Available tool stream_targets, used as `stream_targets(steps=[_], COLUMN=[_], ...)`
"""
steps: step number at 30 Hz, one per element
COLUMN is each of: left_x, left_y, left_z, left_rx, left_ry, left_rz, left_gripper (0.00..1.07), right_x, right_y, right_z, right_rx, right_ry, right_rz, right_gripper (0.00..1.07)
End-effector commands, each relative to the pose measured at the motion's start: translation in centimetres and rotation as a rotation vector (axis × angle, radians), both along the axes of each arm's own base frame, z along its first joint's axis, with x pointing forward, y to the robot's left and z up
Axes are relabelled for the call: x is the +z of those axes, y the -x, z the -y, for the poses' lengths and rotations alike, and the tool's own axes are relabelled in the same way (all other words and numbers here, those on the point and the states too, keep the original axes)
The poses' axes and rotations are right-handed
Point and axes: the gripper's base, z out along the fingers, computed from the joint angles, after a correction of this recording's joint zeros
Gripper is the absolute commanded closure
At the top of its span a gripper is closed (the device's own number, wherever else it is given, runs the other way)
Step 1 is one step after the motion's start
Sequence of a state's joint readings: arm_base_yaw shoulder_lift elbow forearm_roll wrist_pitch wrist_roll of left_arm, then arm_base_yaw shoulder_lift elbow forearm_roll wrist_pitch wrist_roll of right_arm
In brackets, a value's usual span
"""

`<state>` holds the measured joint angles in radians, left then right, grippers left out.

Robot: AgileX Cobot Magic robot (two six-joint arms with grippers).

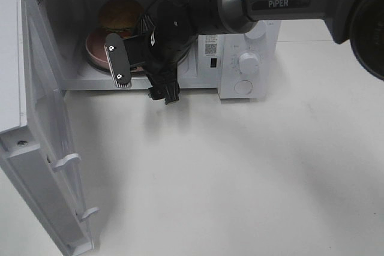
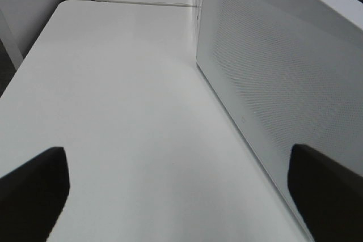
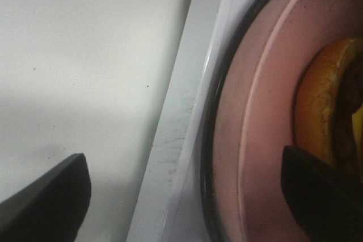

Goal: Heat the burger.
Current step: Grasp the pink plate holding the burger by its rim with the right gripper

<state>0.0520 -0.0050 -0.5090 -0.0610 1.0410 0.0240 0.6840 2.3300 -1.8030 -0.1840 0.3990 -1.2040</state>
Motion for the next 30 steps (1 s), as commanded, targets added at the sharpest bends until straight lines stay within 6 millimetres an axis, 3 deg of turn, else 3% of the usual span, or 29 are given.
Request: stream_targets(steps=[1,7,14,23,25,26,27,28,30], left_x=[-0.1,-0.1,-0.1,-0.1,-0.1,-0.1,-0.1,-0.1,-0.1], left_y=[0.2,0.2,0.2,0.2,0.2,0.2,0.2,0.2,0.2], left_z=[0.1,0.1,0.1,0.1,0.1,0.1,0.1,0.1,0.1], left_rx=[-0.001,-0.001,-0.001,-0.001,-0.001,-0.001,-0.001,-0.001,-0.001], left_ry=[0.01,0.01,0.01,0.01,0.01,0.01,0.01,0.01,0.01], left_rz=[0.021,0.021,0.021,0.021,0.021,0.021,0.021,0.021,0.021], left_gripper=[0.06,0.06,0.06,0.06,0.06,0.06,0.06,0.06,0.06], right_x=[-0.3,-1.3,-2.5,-2.5,-2.5,-2.5,-2.3,-2.3,-1.8], right_y=[-0.6,-1.3,-1.8,-1.8,-1.8,-1.8,-1.7,-1.7,-1.6], right_z=[0.0,0.4,0.3,0.4,0.3,0.3,0.3,0.3,0.4], right_rx=[-0.02,-0.037,-0.051,-0.065,-0.064,-0.064,-0.064,-0.064,-0.08], right_ry=[-0.014,-0.014,-0.033,-0.053,-0.052,-0.052,-0.052,-0.052,-0.054], right_rz=[-0.005,-0.015,-0.027,-0.037,-0.038,-0.038,-0.039,-0.039,-0.05], right_gripper=[0.23,0.24,0.35,0.39,0.52,0.52,0.64,0.64,0.84])
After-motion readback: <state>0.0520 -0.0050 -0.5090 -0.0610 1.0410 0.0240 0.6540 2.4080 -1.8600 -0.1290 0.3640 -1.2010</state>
